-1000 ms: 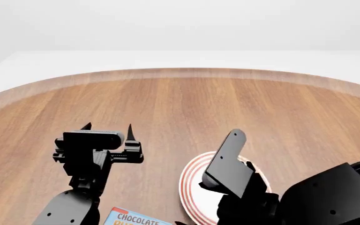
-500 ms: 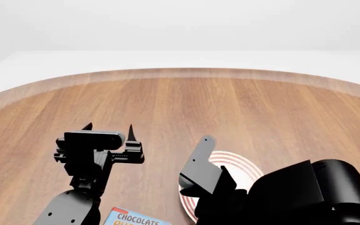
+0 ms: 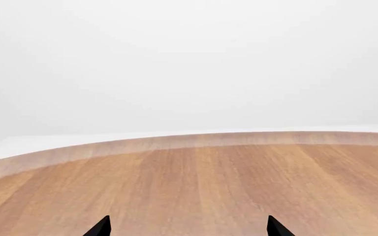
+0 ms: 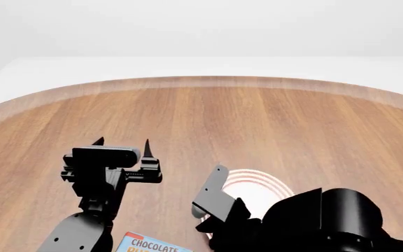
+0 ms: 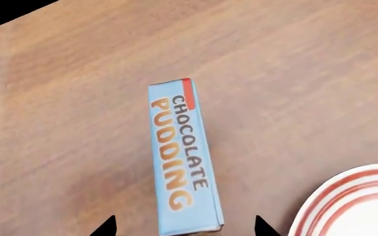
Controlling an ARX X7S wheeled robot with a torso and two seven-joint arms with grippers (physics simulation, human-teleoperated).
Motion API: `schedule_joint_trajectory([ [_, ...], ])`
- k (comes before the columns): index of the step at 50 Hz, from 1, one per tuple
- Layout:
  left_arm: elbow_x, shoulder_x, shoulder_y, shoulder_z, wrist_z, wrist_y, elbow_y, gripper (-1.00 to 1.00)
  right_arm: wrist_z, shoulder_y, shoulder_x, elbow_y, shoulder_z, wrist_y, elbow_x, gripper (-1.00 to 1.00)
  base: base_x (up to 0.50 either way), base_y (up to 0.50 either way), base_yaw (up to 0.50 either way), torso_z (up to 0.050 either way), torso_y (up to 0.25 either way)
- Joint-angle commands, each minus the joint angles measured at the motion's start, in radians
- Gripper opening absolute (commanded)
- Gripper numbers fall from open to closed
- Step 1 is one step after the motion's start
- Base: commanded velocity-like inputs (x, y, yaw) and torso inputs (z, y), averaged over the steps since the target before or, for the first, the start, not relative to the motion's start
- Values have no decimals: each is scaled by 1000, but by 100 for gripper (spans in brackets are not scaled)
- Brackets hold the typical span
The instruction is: Put the chocolate pudding to the right of the plate.
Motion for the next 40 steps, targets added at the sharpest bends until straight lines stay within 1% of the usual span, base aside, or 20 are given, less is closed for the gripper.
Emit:
schedule_joint_trajectory([
  [1,-4,-3,0,3,-3,4,-3,100,-56,-6,-6,50,-54,-43,-70,100,0,0,0,0,0],
  [19,-11,-6,2,10,-8,10,-5,100,-168,8,-46,172,-150,-122,-173,100,0,0,0,0,0],
  [40,-18,-11,3,17,-15,15,-6,100,-241,-16,-73,286,-240,-165,-238,100,0,0,0,0,0],
])
